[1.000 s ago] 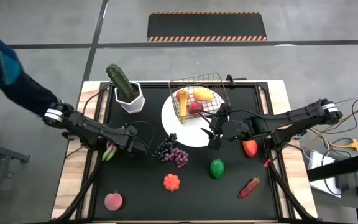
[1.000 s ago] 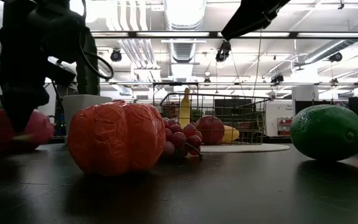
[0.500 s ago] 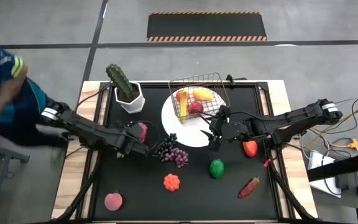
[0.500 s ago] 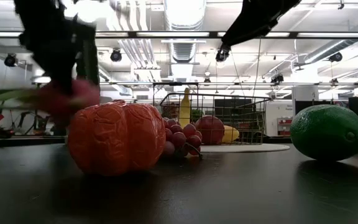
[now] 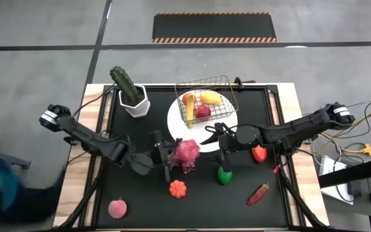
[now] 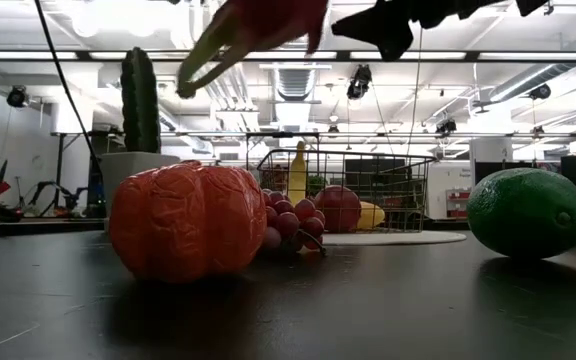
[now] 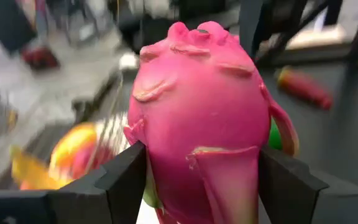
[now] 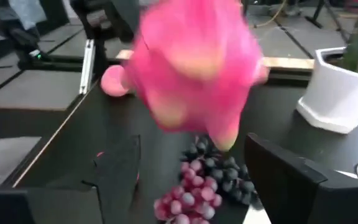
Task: Build produce basket
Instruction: Put the red dragonfruit into the wire basket
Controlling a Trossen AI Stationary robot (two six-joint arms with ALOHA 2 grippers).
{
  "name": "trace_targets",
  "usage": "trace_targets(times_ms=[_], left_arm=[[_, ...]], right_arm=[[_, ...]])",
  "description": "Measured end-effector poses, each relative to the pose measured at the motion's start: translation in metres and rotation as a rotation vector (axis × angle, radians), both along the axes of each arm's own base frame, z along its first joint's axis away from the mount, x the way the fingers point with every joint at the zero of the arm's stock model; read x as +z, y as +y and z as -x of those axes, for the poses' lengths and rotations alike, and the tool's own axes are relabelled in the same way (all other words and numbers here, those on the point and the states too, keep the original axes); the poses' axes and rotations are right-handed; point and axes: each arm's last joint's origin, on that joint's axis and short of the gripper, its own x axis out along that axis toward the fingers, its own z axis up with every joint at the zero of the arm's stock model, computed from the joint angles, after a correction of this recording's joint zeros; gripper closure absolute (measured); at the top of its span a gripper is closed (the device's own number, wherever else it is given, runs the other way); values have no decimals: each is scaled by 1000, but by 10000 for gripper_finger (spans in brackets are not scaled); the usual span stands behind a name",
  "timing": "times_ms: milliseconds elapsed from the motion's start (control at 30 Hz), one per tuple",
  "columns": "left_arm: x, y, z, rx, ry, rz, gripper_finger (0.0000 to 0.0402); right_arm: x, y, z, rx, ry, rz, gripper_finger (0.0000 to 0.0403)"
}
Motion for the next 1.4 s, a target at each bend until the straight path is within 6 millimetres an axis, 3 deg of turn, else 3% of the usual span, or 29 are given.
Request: trace_targets(times_ms=[400,700,1000,1400], left_arm=[[-13,5,-1,-43,-313,-67,160],[-22,8,2,-29,-367,-47,160],[-22,8,2,-33,-360,-53,160],[-23,9,2,-23,-351,-62,159]], right_arm=[[-9,5,-21,31,-173,47,109],[-14,7,-34,31,-298,136,125],[-11,7,-33,17,-309,71,168],[-3,6,-29,17,-317,-7,59]])
